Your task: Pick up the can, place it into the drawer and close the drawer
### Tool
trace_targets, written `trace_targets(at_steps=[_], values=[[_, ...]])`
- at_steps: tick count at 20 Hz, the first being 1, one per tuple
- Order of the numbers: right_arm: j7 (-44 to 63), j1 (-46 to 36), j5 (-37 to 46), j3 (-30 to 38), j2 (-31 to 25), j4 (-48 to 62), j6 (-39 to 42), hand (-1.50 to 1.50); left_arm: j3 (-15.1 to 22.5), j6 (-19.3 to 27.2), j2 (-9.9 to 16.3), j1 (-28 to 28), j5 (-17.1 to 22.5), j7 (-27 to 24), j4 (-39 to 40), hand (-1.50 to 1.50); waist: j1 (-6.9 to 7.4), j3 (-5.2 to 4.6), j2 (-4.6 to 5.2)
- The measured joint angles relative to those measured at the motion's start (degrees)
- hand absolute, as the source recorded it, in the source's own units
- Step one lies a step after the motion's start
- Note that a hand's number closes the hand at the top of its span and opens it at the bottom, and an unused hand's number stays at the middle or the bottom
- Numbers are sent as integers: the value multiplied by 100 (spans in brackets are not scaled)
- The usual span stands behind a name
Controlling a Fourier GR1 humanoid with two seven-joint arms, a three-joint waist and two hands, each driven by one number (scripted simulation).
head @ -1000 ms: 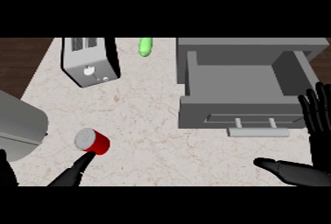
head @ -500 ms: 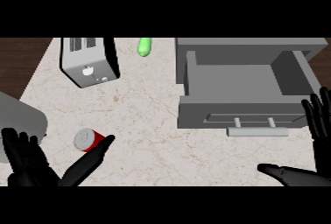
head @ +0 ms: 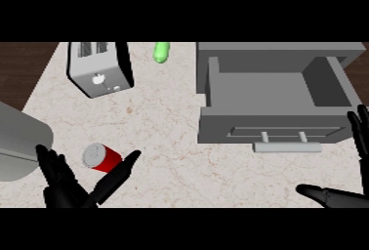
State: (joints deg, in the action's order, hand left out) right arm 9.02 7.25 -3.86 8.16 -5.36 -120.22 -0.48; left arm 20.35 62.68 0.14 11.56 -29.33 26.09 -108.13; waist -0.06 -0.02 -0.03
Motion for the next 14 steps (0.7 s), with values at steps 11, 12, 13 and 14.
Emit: trace_targets(at_steps=[11, 12, 13, 14], values=[[134, 349, -262, 262, -43, -412, 250, -150, -192, 566, 0, -38, 2378, -2327, 1318, -150, 1, -7, -5], [204, 262, -246, 271, -56, -413, 219, -150, -205, 566, -2, -53, 2665, -2597, 1429, -150, 6, -6, -5], [114, 284, -263, 311, -59, -349, 271, -150, -251, 540, -3, -23, 2919, -2849, 1486, -150, 9, -8, -5], [113, 350, -279, 332, -48, -413, 291, -150, -359, 500, -5, -89, 3186, -3063, 1629, -150, 5, -7, -4]])
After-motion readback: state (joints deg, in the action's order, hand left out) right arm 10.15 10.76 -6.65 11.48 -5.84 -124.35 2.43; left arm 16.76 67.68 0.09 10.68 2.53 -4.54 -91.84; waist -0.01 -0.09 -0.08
